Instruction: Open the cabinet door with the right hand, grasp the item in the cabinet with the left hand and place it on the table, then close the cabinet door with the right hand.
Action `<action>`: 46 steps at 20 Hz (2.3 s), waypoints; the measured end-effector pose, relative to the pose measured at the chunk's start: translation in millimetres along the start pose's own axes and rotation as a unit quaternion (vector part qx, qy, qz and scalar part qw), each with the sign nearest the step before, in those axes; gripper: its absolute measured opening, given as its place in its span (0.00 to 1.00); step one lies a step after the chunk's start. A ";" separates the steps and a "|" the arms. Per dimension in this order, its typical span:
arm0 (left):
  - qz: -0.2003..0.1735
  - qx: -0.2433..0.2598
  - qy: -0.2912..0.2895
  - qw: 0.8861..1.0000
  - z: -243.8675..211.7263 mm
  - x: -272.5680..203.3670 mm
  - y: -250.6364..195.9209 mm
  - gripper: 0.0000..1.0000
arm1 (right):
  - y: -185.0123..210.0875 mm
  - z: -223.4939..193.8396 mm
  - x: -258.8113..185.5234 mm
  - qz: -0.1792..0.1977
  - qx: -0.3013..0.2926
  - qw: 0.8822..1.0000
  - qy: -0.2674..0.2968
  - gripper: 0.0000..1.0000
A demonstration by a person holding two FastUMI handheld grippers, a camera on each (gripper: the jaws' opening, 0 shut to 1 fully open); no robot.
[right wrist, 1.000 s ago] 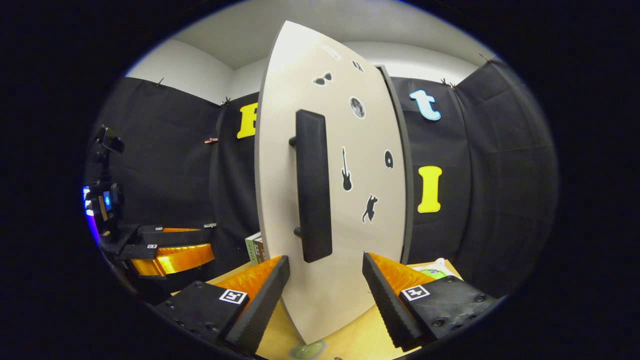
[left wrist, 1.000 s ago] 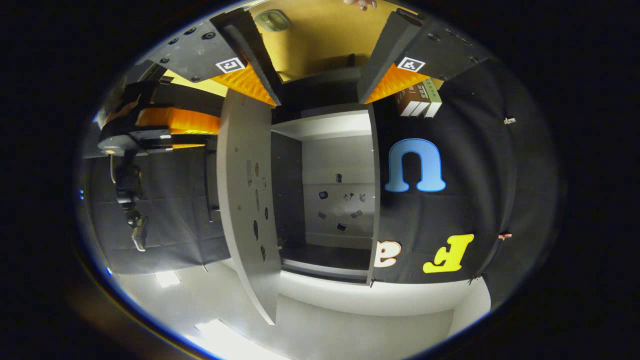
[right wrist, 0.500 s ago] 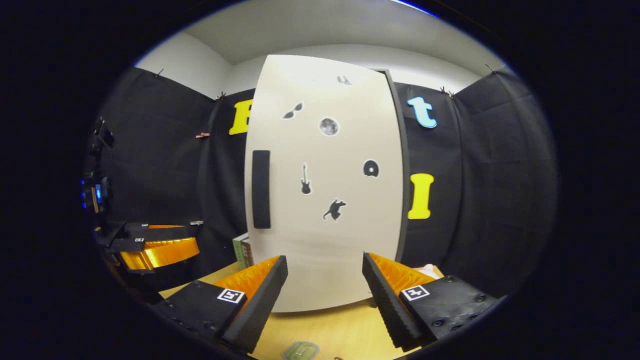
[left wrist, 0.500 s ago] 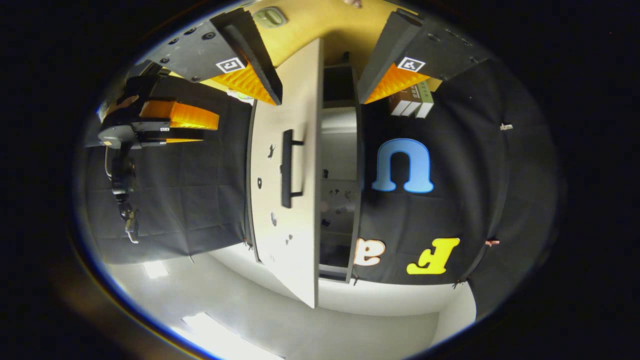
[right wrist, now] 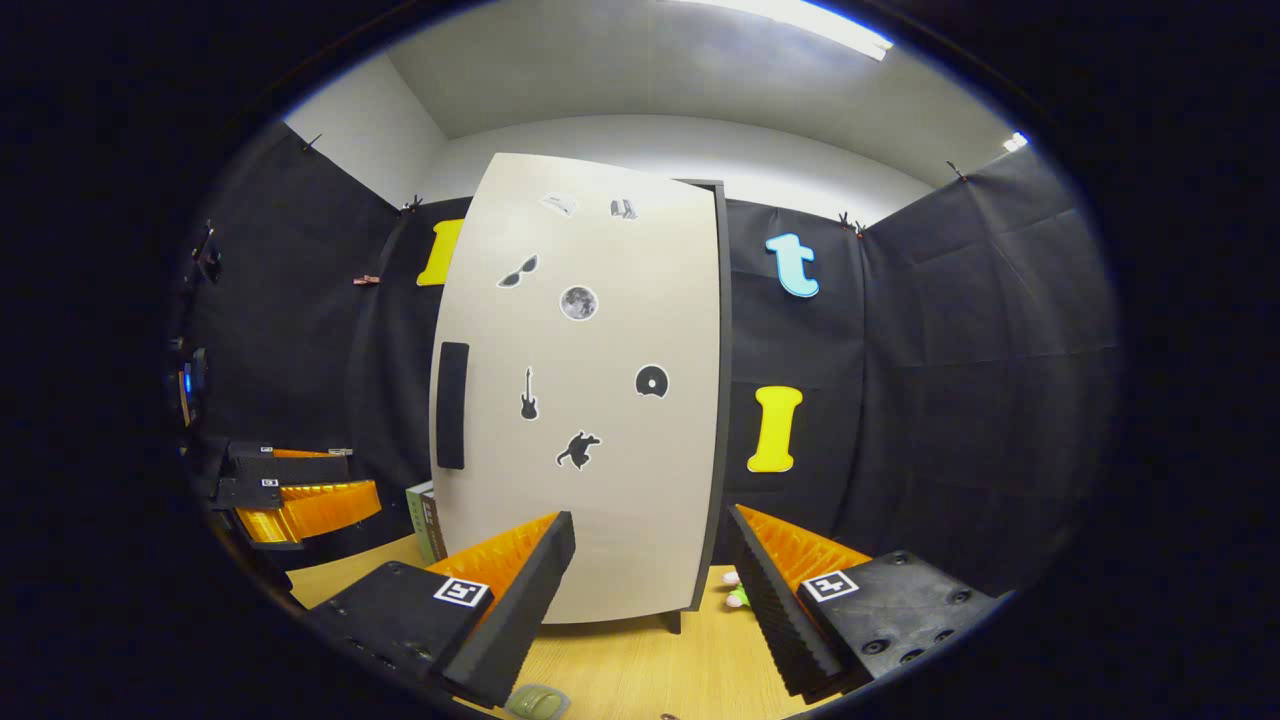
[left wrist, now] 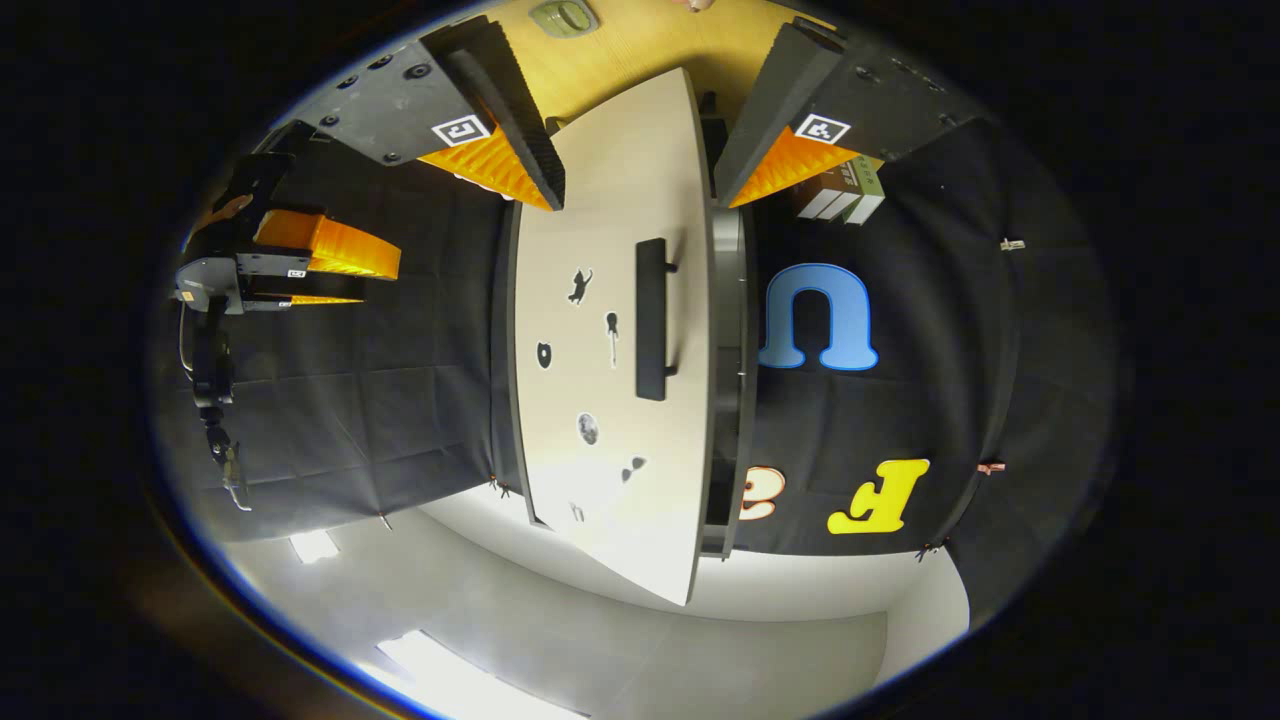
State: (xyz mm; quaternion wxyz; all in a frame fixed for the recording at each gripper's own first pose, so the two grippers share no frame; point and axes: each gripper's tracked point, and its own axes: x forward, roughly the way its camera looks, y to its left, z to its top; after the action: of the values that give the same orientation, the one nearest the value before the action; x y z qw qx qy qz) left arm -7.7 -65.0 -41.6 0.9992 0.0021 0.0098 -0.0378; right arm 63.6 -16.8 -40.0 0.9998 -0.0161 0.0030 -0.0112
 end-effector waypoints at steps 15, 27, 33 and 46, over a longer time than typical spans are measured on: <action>-0.001 0.002 0.004 1.000 -0.6 -1.9 -0.5 0.94 | -2.3 -5.5 -0.5 -0.001 0.004 1.000 0.018 0.97; -0.002 -0.009 -0.007 1.000 2.5 7.2 6.5 0.94 | -4.1 -12.0 7.1 -0.009 0.003 1.000 0.029 0.97; -0.008 -0.016 -0.008 1.000 2.0 12.5 1.9 0.94 | -6.2 -12.4 8.7 -0.012 0.001 1.000 0.029 0.97; -0.005 -0.016 -0.001 1.000 -2.2 14.7 5.8 0.94 | -7.5 -17.4 10.9 -0.015 0.004 0.999 0.036 0.97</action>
State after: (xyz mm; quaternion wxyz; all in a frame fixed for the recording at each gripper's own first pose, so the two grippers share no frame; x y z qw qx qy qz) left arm 7.4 -60.3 -44.1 0.9990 -0.0137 0.0096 -0.0424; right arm 74.3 -25.1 -57.3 0.9988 -0.0120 0.0384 -0.0264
